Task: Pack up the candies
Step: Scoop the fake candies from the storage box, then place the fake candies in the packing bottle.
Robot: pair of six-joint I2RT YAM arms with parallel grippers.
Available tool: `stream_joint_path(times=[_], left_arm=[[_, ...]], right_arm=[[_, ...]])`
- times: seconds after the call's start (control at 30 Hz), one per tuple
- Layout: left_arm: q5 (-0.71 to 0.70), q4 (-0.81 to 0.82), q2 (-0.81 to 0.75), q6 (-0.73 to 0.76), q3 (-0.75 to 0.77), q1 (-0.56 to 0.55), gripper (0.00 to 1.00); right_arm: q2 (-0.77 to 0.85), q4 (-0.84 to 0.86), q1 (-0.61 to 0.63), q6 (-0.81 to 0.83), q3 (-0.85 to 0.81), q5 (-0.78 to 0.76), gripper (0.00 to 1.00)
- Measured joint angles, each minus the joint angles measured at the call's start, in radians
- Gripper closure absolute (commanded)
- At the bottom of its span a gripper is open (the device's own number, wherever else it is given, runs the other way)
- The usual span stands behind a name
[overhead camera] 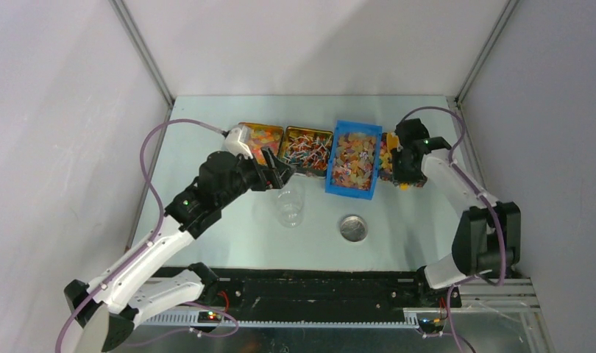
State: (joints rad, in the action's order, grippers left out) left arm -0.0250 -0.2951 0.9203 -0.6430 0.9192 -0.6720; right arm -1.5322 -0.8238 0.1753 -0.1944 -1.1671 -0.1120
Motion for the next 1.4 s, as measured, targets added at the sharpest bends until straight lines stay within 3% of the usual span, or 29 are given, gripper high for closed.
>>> stream_joint_path(times=[0.57, 0.97, 1.4], left_arm=[[-0.061, -0.077, -0.112, -0.027, -0.051, 0.040, 0.05], [-0.106, -0.163, -0.185, -0.015, -0.069, 0.047, 0.05], [-0.183, -0.300, -0.237, 0.108, -0.069, 0.049, 0.05]], right_arm=[[0.412, -0.207, 0.302, -0.042, 0.000, -0.043, 1.00], [0.430, -0.294, 0.514, -0.032, 0.000, -0.040, 1.00], [0.387, -0.380, 0.800, -0.007, -0.062, -0.045, 1.00]])
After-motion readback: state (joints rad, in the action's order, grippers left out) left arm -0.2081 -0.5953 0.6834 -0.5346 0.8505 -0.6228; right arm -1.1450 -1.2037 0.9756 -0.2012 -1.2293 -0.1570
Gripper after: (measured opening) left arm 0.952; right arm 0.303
